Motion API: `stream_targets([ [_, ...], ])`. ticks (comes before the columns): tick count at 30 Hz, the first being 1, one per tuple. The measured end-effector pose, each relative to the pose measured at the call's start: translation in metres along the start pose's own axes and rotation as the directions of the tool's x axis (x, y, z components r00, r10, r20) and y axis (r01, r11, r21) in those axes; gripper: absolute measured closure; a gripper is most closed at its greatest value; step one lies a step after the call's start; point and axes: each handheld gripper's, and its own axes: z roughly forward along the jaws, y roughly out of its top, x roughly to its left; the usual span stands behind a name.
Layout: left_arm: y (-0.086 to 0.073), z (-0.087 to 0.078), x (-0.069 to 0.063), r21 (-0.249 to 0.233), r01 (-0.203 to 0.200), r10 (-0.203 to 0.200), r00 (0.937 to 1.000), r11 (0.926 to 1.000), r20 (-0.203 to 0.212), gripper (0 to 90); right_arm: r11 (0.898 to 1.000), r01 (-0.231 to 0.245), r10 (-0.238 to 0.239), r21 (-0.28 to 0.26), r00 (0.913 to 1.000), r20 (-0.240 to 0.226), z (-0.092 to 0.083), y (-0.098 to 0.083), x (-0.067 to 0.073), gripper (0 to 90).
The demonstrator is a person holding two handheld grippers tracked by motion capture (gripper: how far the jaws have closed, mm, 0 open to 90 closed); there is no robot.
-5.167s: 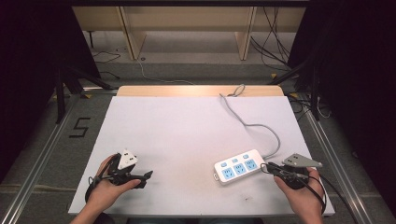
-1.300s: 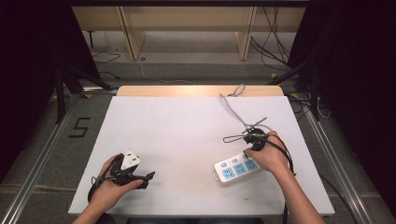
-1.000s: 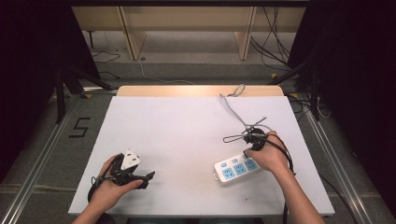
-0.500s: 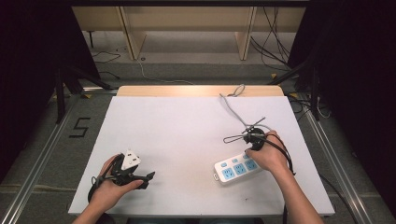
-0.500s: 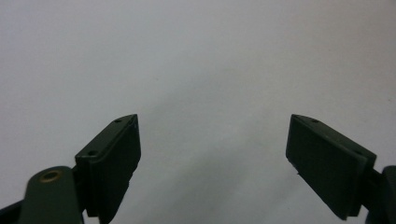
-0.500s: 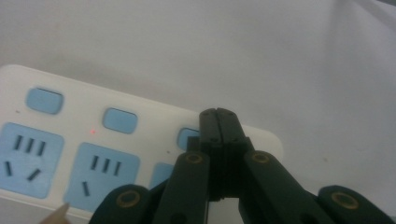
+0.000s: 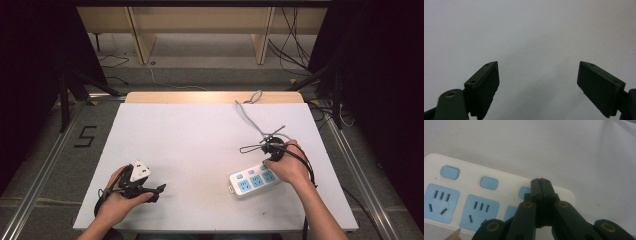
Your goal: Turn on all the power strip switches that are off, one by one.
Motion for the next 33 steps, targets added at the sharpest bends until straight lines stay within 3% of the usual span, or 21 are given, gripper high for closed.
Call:
stream_targets([
  [3,0.0000,0.0000,0.0001,0.001,0.000,0.000,1.0000,1.0000,0.000,18.0,1.000,-0.001,0.000,-0.015,0.9996,-0.027,-0.0012,0.0015,0.0018,90.0],
  [24,-0.0003,-0.0002,-0.0003,0.000,0.004,-0.004,1.0000,1.0000,-0.001,18.0,0.999,0.028,-0.027,0.031,0.9996,-0.004,0.0031,0.0063,0.0084,90.0],
  [33,-0.0004,0.0001,-0.0004,0.006,0.004,-0.004,1.0000,1.0000,0.001,18.0,0.999,0.019,-0.018,0.034,0.9998,-0.008,0.0043,0.0062,0.0084,90.0],
])
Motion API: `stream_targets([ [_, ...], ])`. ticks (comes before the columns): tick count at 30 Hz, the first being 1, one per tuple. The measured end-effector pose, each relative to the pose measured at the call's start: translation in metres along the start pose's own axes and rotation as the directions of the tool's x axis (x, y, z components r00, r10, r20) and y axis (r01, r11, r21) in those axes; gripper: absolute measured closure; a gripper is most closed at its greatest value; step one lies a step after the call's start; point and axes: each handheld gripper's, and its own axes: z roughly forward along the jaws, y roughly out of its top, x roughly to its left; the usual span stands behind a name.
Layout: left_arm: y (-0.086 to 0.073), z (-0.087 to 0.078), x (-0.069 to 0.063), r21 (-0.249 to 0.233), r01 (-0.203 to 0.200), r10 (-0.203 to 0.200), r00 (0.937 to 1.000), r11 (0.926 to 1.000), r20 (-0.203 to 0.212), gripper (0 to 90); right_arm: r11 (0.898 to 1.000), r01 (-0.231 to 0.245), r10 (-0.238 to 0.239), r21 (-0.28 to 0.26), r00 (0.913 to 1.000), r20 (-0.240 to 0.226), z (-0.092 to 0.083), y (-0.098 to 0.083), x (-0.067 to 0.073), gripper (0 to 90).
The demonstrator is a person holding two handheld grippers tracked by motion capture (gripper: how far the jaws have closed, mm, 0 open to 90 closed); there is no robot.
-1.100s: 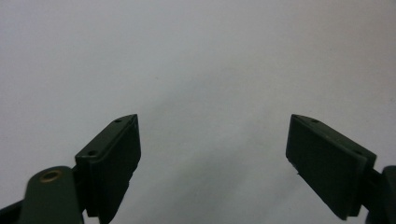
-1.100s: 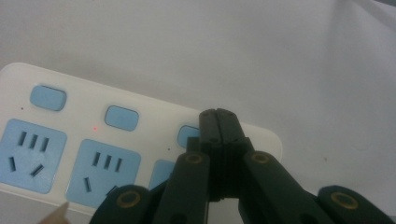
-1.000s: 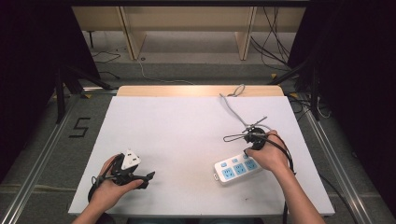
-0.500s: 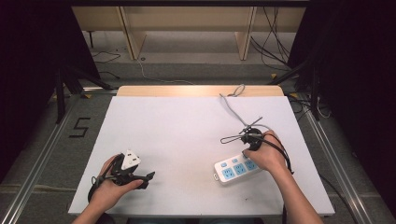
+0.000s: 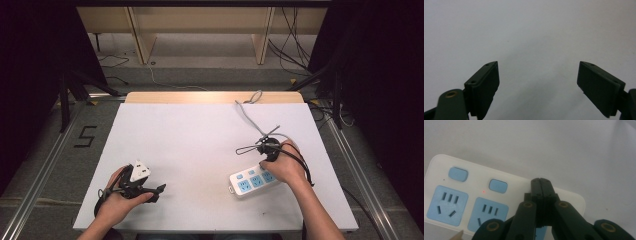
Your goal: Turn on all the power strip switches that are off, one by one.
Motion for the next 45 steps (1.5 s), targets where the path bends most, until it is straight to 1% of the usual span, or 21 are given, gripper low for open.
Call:
stream_targets([
  [12,0.000,0.000,0.001,0.001,0.001,-0.001,1.0000,1.0000,-0.001,18.0,1.000,-0.004,0.004,-0.025,0.9999,-0.016,-0.002,-0.002,-0.001,90.0],
  [16,0.000,0.000,0.001,0.001,0.003,-0.003,1.0000,1.0000,-0.002,18.0,0.999,0.001,-0.002,-0.052,0.9999,-0.017,-0.005,0.000,0.001,90.0],
  [21,0.000,0.000,0.001,0.000,0.000,0.000,1.0000,1.0000,-0.001,18.0,0.999,0.008,-0.008,-0.046,0.9998,-0.017,-0.008,0.002,0.003,90.0],
  [25,0.000,0.000,0.001,0.000,0.003,-0.003,1.0000,1.0000,-0.001,18.0,0.999,0.003,-0.004,-0.045,0.9998,-0.021,-0.008,0.002,0.004,90.0],
  [28,0.000,0.000,0.001,0.000,0.003,-0.003,1.0000,1.0000,-0.002,18.0,0.999,0.009,-0.010,-0.045,0.9997,-0.024,-0.008,0.002,0.004,90.0],
  [34,0.000,0.000,0.001,0.000,0.003,-0.003,1.0000,1.0000,-0.002,18.0,0.999,0.005,-0.006,-0.042,0.9997,-0.024,-0.010,0.003,0.005,90.0],
  [45,0.000,0.000,0.000,-0.002,0.003,-0.003,1.0000,1.0000,-0.001,18.0,0.999,0.021,-0.022,-0.038,0.9993,-0.030,-0.015,0.007,0.010,90.0],
])
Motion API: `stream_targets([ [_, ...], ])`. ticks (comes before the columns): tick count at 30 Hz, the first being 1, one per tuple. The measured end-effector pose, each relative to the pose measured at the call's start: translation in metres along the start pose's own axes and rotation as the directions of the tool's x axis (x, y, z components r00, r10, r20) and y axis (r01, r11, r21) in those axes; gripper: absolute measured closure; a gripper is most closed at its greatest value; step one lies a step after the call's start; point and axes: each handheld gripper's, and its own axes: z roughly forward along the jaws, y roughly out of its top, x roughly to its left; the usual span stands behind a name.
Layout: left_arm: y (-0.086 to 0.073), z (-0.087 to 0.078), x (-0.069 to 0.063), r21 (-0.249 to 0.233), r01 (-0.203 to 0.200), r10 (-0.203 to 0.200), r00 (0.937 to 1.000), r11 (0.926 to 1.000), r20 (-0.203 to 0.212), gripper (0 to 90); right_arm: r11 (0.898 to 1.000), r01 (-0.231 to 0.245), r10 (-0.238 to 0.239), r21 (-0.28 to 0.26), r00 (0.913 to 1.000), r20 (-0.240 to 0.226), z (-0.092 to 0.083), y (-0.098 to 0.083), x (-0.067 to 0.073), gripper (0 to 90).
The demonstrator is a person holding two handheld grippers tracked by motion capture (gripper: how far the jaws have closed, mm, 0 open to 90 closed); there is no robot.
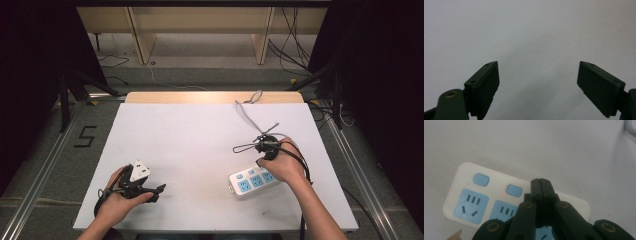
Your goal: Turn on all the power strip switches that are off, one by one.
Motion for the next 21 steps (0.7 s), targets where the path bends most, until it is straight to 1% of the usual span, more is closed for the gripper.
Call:
stream_targets([
  [3,0.000,0.000,0.000,0.001,0.000,0.000,1.0000,1.0000,0.001,18.0,1.000,0.008,-0.008,-0.001,1.0000,-0.004,0.000,0.001,0.001,90.0],
  [8,0.000,0.000,0.000,0.000,0.000,0.000,1.0000,1.0000,0.000,18.0,1.000,0.007,-0.007,0.003,0.9999,-0.009,-0.001,0.003,0.004,90.0],
  [13,0.000,0.000,0.000,-0.002,0.001,-0.001,1.0000,1.0000,0.000,18.0,1.000,0.020,-0.020,0.002,0.9996,-0.021,-0.001,0.004,0.007,90.0],
  [21,0.000,0.000,0.000,0.000,0.001,-0.001,1.0000,1.0000,0.002,18.0,1.000,0.029,-0.029,0.004,0.9993,-0.025,-0.003,0.007,0.012,90.0],
])
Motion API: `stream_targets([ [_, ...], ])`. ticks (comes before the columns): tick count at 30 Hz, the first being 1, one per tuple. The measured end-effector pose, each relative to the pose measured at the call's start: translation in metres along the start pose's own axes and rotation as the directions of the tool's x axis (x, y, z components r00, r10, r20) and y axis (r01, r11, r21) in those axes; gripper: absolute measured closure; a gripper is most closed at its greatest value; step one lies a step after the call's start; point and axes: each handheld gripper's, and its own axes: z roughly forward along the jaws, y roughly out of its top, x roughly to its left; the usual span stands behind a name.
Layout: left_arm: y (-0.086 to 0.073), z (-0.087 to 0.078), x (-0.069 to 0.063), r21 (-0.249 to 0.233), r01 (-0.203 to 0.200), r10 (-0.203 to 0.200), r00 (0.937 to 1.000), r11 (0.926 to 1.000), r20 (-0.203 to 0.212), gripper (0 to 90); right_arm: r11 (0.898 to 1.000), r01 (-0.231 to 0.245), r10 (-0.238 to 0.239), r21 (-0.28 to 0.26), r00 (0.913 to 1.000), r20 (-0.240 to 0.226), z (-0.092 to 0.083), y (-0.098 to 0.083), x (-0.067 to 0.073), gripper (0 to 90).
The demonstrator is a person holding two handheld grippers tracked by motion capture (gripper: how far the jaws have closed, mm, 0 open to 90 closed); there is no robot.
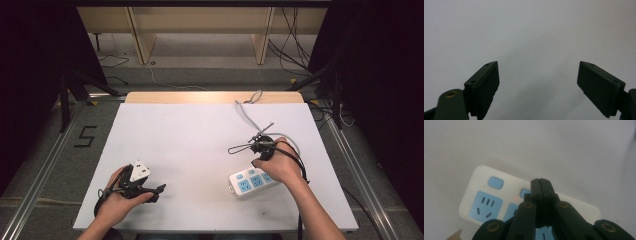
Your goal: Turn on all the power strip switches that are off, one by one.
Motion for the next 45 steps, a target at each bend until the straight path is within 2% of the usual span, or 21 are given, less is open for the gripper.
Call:
stream_targets([
  [45,0.000,0.000,0.000,0.001,-0.004,0.004,1.0000,1.0000,0.004,17.9,0.999,0.048,-0.047,0.021,0.9979,-0.043,0.002,0.013,0.022,90.0],
])
